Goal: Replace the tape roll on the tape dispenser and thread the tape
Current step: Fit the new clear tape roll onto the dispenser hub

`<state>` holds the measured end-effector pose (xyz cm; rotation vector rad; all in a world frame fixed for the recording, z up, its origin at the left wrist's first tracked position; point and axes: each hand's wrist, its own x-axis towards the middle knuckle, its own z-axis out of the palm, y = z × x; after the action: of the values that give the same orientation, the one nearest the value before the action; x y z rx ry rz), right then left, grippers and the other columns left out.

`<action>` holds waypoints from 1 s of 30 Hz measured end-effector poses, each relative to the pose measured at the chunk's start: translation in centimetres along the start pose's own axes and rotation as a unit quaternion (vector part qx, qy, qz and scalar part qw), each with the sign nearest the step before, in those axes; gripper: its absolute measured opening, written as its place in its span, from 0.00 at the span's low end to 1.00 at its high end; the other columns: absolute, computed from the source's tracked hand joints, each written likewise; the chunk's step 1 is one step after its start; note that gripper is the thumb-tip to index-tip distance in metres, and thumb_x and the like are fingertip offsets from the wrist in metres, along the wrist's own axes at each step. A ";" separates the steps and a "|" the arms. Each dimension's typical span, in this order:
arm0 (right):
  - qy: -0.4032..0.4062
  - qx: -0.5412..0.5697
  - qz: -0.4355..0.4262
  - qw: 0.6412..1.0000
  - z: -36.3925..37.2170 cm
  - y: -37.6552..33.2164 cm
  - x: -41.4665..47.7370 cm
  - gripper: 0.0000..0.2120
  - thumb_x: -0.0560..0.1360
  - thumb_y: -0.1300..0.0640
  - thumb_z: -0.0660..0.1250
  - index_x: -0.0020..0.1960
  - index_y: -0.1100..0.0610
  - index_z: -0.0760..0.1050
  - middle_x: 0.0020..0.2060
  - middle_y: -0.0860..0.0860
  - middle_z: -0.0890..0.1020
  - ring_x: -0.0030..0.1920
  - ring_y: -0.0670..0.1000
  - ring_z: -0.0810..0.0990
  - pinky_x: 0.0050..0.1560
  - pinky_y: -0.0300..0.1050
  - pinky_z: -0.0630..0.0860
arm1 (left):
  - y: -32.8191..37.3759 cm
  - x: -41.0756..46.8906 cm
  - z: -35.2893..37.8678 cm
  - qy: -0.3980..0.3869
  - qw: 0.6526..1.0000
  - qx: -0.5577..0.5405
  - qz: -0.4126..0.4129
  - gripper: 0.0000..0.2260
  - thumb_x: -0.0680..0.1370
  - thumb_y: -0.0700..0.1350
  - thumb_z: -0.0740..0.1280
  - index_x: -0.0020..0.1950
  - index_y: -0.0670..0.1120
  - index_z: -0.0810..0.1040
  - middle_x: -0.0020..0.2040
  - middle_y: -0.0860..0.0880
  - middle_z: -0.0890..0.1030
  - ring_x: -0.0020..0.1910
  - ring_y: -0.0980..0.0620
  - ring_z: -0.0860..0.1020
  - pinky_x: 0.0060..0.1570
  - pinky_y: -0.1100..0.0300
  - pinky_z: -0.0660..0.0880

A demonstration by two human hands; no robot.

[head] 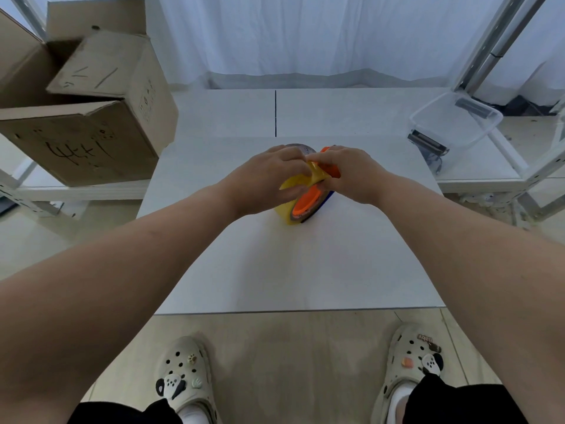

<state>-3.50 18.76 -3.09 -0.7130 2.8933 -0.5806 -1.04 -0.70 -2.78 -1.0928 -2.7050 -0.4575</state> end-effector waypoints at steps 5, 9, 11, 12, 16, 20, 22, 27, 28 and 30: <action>0.002 0.011 -0.005 1.000 0.1 -0.3 0.2 0.23 0.73 0.56 0.68 0.67 0.43 0.71 0.47 0.48 0.73 0.51 0.51 0.71 0.61 0.55 0.68 | 0.0 0.0 0.2 0.009 0.997 -0.059 -0.040 0.09 0.75 0.47 0.68 0.51 0.44 0.78 0.52 0.48 0.76 0.50 0.52 0.70 0.51 0.60 0.67; 0.006 0.027 -0.010 1.000 0.4 -0.4 0.1 0.21 0.73 0.55 0.69 0.65 0.45 0.73 0.47 0.48 0.73 0.51 0.51 0.72 0.61 0.57 0.69 | 0.1 -0.3 0.4 0.018 0.998 -0.056 -0.034 0.07 0.76 0.45 0.67 0.46 0.42 0.77 0.49 0.45 0.76 0.47 0.54 0.67 0.49 0.62 0.64; 0.004 0.032 -0.011 0.999 0.5 -0.4 0.2 0.21 0.73 0.55 0.69 0.65 0.45 0.73 0.47 0.49 0.74 0.52 0.52 0.73 0.60 0.57 0.70 | 0.2 -0.4 0.5 0.021 0.998 -0.055 -0.034 0.07 0.76 0.45 0.67 0.45 0.41 0.77 0.49 0.44 0.76 0.47 0.53 0.67 0.49 0.61 0.65; 0.004 0.035 -0.009 0.999 0.5 -0.3 0.2 0.22 0.73 0.56 0.69 0.66 0.45 0.73 0.47 0.49 0.74 0.52 0.53 0.74 0.60 0.57 0.71 | 0.2 -0.4 0.5 0.021 0.997 -0.060 -0.039 0.07 0.76 0.46 0.67 0.47 0.42 0.77 0.50 0.44 0.76 0.47 0.53 0.68 0.49 0.60 0.66; 0.003 0.053 0.014 0.999 0.3 0.4 0.1 0.23 0.73 0.58 0.68 0.67 0.46 0.72 0.51 0.52 0.77 0.56 0.55 0.75 0.60 0.55 0.71 | 0.3 -0.4 0.6 0.005 0.995 -0.087 -0.055 0.14 0.76 0.48 0.68 0.60 0.49 0.77 0.56 0.48 0.74 0.54 0.54 0.66 0.56 0.61 0.63; 0.003 0.048 0.018 0.999 0.5 0.6 0.1 0.25 0.74 0.57 0.68 0.69 0.46 0.70 0.53 0.51 0.77 0.57 0.55 0.75 0.61 0.57 0.71 | 0.2 0.1 0.1 -0.029 0.987 -0.127 -0.090 0.12 0.74 0.49 0.69 0.57 0.52 0.77 0.53 0.54 0.69 0.55 0.54 0.63 0.55 0.62 0.60; 0.005 0.051 0.021 0.998 0.6 0.7 0.1 0.25 0.74 0.56 0.68 0.69 0.45 0.70 0.54 0.52 0.78 0.58 0.56 0.75 0.62 0.58 0.71 | 0.2 0.3 0.0 -0.042 0.986 -0.133 -0.094 0.11 0.74 0.49 0.69 0.55 0.51 0.77 0.53 0.55 0.67 0.55 0.53 0.63 0.54 0.61 0.61; 0.018 0.057 0.035 0.998 0.9 1.0 0.1 0.26 0.73 0.55 0.69 0.70 0.44 0.69 0.61 0.51 0.78 0.63 0.56 0.74 0.65 0.58 0.68 | 0.1 0.2 0.2 -0.041 0.987 -0.129 -0.090 0.06 0.74 0.48 0.69 0.48 0.48 0.76 0.52 0.55 0.67 0.53 0.52 0.63 0.53 0.60 0.60; 0.021 0.064 0.039 0.997 1.0 1.0 0.1 0.26 0.73 0.55 0.69 0.69 0.44 0.69 0.61 0.51 0.78 0.63 0.55 0.74 0.66 0.58 0.68 | 0.1 0.1 0.3 -0.040 0.987 -0.126 -0.088 0.06 0.75 0.47 0.69 0.47 0.47 0.76 0.52 0.54 0.67 0.53 0.52 0.63 0.53 0.60 0.61; 0.022 0.070 0.045 0.996 0.9 0.8 0.0 0.25 0.73 0.54 0.69 0.69 0.43 0.70 0.61 0.49 0.79 0.63 0.55 0.75 0.66 0.58 0.68 | 0.0 -0.1 0.3 -0.041 0.988 -0.123 -0.090 0.07 0.75 0.48 0.68 0.50 0.49 0.76 0.53 0.55 0.67 0.53 0.53 0.62 0.54 0.60 0.62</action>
<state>-3.68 19.17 -4.22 -0.5538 2.8712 -0.7888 -0.99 -0.59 -3.09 -0.9439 -2.8911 -0.8109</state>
